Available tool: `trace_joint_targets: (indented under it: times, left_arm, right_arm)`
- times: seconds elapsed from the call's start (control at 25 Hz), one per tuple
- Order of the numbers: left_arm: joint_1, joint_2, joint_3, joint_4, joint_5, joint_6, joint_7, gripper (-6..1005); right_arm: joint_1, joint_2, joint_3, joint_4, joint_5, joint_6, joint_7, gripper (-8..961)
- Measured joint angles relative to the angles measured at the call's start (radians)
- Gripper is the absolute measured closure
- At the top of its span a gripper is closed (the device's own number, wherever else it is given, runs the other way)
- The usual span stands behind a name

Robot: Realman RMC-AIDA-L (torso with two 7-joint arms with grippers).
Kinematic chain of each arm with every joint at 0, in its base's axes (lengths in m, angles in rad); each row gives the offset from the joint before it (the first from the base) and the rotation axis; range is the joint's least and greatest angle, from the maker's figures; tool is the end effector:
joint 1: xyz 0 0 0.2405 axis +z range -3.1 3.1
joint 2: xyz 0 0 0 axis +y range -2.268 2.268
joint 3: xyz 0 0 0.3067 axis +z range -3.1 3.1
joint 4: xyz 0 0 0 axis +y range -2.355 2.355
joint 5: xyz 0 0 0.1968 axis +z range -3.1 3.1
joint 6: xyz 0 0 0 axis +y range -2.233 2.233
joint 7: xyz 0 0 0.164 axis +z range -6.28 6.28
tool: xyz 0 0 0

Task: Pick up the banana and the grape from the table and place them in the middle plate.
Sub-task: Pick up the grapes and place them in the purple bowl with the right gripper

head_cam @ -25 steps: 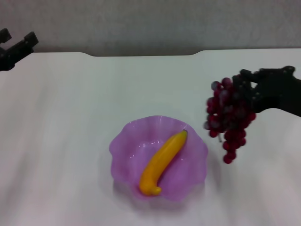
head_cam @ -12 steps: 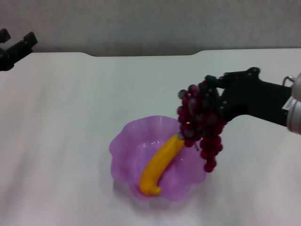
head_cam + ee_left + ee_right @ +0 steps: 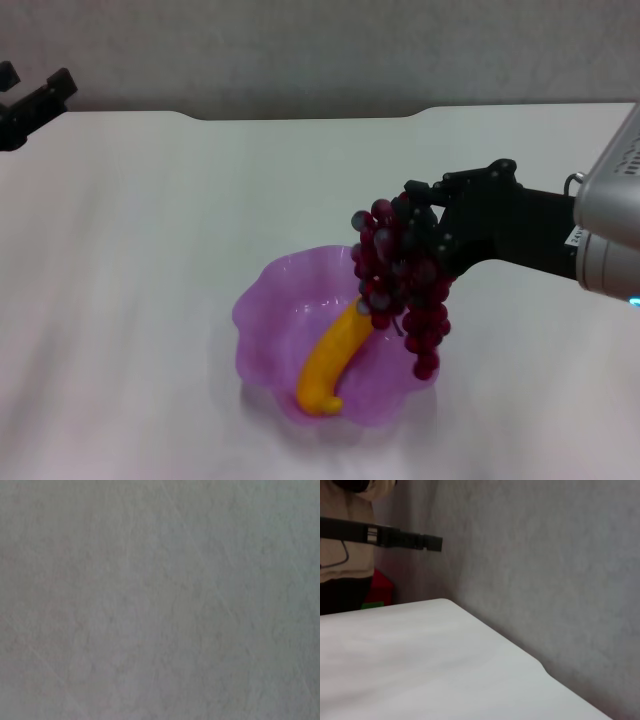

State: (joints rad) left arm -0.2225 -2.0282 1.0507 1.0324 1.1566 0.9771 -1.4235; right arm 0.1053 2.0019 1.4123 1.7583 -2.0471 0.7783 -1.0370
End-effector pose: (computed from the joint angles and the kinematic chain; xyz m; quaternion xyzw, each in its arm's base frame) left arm -0.3028 0.3773 0.0865 -0.7676 -0.2471 -0.3760 0.4564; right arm 0.1770 0.3182 -0.0223 -0.9303 0.0847 0.1419 0.3274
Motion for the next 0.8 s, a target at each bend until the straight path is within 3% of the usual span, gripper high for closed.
trace_joint_targets:
  times: [0.8]
  left_arm:
    - [0.0,-0.001,0.005,0.002,0.0,0.0,0.0,122]
  right_arm:
    - [0.111,0.0,0.016,-0.196,-0.002,-0.024,-0.001,805]
